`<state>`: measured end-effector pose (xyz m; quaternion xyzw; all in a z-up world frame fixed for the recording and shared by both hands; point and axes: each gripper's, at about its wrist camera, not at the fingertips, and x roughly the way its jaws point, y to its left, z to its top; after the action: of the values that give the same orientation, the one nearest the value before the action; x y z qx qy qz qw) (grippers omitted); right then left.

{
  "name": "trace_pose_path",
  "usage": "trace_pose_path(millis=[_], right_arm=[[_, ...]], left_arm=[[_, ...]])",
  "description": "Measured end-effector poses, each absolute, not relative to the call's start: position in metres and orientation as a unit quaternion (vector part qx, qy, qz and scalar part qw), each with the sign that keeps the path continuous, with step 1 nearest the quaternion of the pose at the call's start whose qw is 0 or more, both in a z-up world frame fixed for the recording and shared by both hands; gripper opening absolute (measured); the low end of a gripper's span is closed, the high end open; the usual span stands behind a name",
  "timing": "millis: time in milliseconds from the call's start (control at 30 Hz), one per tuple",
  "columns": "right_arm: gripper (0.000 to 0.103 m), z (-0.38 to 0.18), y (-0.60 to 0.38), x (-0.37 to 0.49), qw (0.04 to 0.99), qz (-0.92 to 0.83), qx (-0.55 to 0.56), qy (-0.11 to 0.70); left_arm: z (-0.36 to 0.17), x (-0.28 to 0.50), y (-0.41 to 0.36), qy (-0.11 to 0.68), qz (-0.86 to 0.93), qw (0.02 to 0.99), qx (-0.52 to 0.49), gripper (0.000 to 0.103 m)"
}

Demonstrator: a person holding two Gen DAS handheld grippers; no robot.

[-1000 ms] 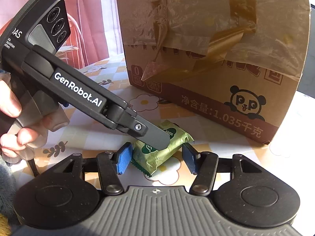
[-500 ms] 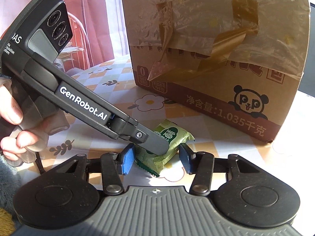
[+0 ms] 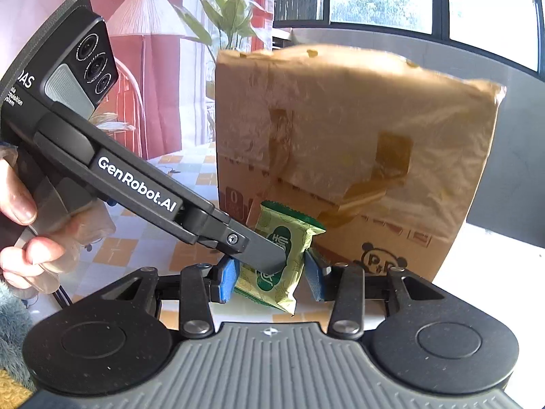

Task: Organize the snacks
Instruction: 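Close the left gripper on the green wafer packet while right gripper steadies it, then carry the green wafer packet over the box with the left gripper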

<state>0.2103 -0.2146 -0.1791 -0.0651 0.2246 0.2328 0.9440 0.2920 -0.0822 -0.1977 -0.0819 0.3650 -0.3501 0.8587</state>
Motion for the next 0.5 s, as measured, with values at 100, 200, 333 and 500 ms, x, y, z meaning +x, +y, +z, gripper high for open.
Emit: trace_pose_path(millis=[100, 200, 333, 500], right_arm=[[0.044, -0.159, -0.213, 0.211, 0.947, 0.233, -0.087, 0.204], [0.044, -0.135, -0.213, 0.214, 0.950, 0.232, -0.102, 0.183], [0.044, -0.096, -0.211, 0.222, 0.954, 0.227, -0.125, 0.148], [0.044, -0.053, -0.206, 0.251, 0.959, 0.217, -0.141, 0.114]], left_arm=[[-0.177, 0.292, -0.079, 0.338, -0.359, 0.866, -0.083, 0.033], [-0.151, 0.294, -0.076, 0.307, -0.367, 0.874, -0.088, 0.033], [-0.111, 0.303, -0.078, 0.266, -0.372, 0.887, -0.067, 0.033], [-0.070, 0.329, -0.077, 0.222, -0.367, 0.901, -0.058, 0.034]])
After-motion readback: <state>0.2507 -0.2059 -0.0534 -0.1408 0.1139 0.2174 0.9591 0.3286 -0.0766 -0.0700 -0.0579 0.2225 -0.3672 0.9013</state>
